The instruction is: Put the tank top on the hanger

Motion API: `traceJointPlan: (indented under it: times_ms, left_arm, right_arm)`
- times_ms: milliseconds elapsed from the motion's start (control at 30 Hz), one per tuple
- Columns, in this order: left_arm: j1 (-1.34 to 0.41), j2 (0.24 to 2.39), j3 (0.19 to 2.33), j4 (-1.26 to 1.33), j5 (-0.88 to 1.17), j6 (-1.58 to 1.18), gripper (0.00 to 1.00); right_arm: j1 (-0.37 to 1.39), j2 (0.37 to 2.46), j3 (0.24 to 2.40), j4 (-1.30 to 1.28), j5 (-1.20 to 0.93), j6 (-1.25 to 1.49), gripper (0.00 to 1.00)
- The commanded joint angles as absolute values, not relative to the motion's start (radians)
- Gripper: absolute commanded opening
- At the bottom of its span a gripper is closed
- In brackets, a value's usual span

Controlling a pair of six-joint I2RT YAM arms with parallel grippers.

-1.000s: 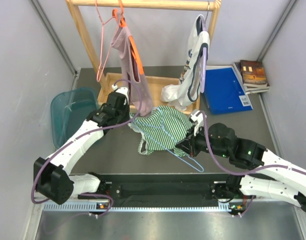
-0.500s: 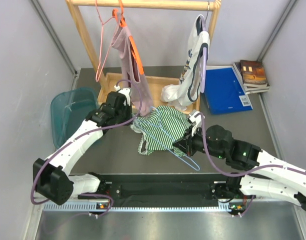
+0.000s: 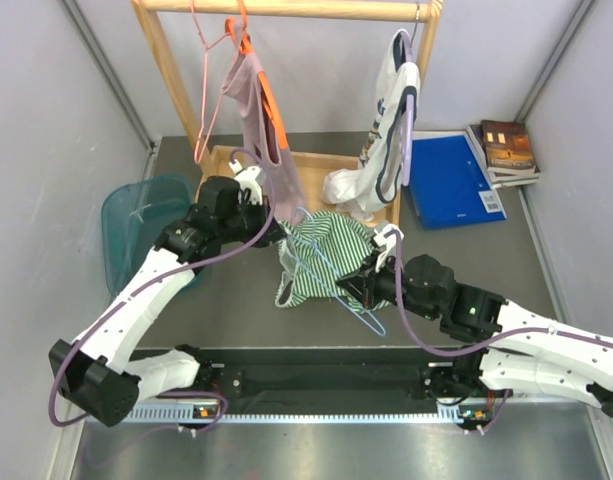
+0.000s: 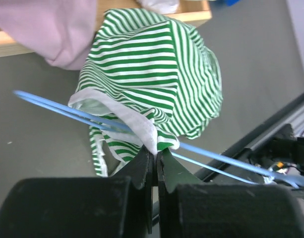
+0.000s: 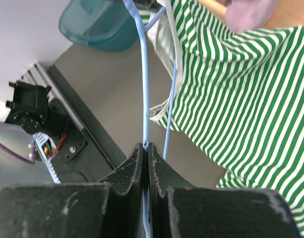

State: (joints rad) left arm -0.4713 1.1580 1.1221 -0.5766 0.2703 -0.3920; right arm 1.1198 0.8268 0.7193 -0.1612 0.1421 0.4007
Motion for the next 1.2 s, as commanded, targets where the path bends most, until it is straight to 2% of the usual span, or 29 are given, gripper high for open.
traceJointPlan:
  times_ms: [0, 33, 100, 133, 167, 267, 333, 467, 600, 667, 833, 1167]
  left_arm:
    - [-0.476, 1.108, 1.126, -0.523, 0.327, -0.414, 0.0]
    - [-0.476, 1.108, 1.123, -0.534, 0.304, -0.405, 0.03]
    - [-0.476, 1.114, 1.129, -0.581, 0.207, -0.39, 0.2]
    - [-0.476, 1.114, 1.134, -0.597, 0.175, -0.374, 0.32]
    - [-0.476, 1.111, 1.144, -0.606, 0.126, -0.368, 0.62]
    - [-0.476, 1.088, 1.17, -0.62, 0.071, -0.347, 0.86]
    - [-0.476, 1.074, 1.184, -0.621, 0.012, -0.328, 0.95]
    - [-0.476, 1.025, 1.2, -0.578, 0.023, -0.284, 0.95]
    - [-0.479, 0.98, 1.154, -0.442, 0.161, -0.27, 0.81]
    - [-0.489, 0.97, 1.128, -0.372, 0.25, -0.27, 0.78]
    - [-0.546, 0.973, 1.077, -0.261, 0.345, -0.282, 0.78]
    - [-0.692, 1.003, 1.048, -0.219, 0.273, -0.232, 0.78]
  right_arm:
    - [1.137, 0.798, 0.706, -0.048, 0.184, 0.393, 0.0]
    - [1.137, 0.789, 0.703, -0.043, 0.189, 0.394, 0.0]
    - [1.138, 0.77, 0.696, -0.032, 0.192, 0.396, 0.0]
    - [1.137, 0.767, 0.695, -0.032, 0.193, 0.397, 0.0]
    - [1.137, 0.758, 0.692, -0.031, 0.193, 0.399, 0.0]
    - [1.138, 0.744, 0.69, -0.032, 0.192, 0.402, 0.0]
    - [1.141, 0.739, 0.689, -0.034, 0.193, 0.403, 0.0]
    - [1.143, 0.741, 0.681, -0.02, 0.192, 0.402, 0.0]
    - [1.144, 0.753, 0.667, 0.031, 0.187, 0.405, 0.0]
    - [1.144, 0.759, 0.66, 0.057, 0.189, 0.403, 0.0]
    - [1.146, 0.761, 0.646, 0.126, 0.189, 0.4, 0.0]
    - [1.146, 0.799, 0.655, 0.158, 0.216, 0.413, 0.0]
